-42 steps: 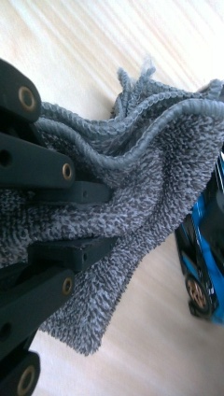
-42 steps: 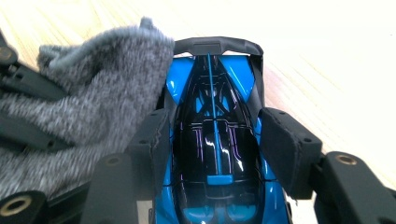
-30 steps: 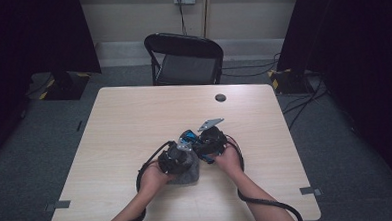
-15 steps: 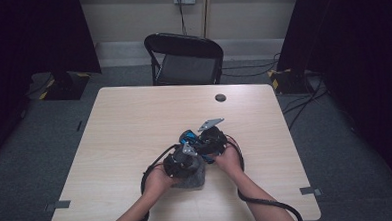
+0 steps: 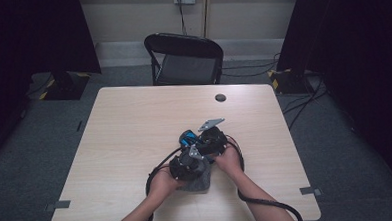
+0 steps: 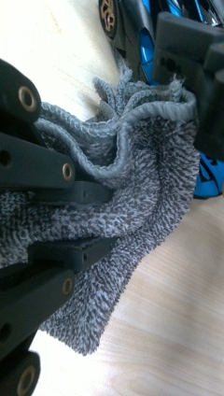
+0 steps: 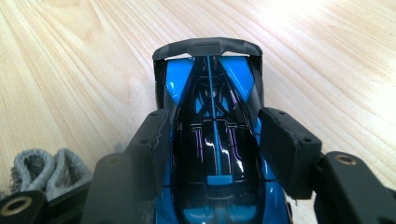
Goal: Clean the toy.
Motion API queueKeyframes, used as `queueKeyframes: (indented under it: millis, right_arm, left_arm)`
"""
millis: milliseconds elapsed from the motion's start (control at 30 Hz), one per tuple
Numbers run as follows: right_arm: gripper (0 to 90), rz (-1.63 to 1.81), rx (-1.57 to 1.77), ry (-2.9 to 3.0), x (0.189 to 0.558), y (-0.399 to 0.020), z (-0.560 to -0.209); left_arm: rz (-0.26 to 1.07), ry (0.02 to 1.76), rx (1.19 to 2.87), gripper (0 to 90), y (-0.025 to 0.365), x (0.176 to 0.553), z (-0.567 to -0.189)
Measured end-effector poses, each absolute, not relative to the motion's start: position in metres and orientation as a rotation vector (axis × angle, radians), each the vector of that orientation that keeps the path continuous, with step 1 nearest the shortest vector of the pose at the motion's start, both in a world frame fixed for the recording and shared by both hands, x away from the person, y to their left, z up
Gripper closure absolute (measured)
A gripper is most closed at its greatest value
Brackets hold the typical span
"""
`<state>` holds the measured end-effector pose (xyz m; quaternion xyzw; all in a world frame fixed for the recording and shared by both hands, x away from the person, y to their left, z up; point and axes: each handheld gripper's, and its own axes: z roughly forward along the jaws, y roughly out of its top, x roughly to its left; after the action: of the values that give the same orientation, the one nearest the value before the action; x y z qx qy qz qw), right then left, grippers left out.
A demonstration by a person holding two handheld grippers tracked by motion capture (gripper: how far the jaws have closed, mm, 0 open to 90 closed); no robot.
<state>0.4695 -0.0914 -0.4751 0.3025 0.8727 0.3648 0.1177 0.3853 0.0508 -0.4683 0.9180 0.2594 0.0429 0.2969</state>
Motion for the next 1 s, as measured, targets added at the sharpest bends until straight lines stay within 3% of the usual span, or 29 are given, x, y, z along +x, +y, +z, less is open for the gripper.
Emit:
queueKeyframes:
  millis: [1000]
  right_arm:
    - [43.9,1.065,0.887,2.558,0.47,-0.091,-0.475]
  left_arm:
    - [0.008,0.507,2.446,76.2,0.031,0.364,-0.46]
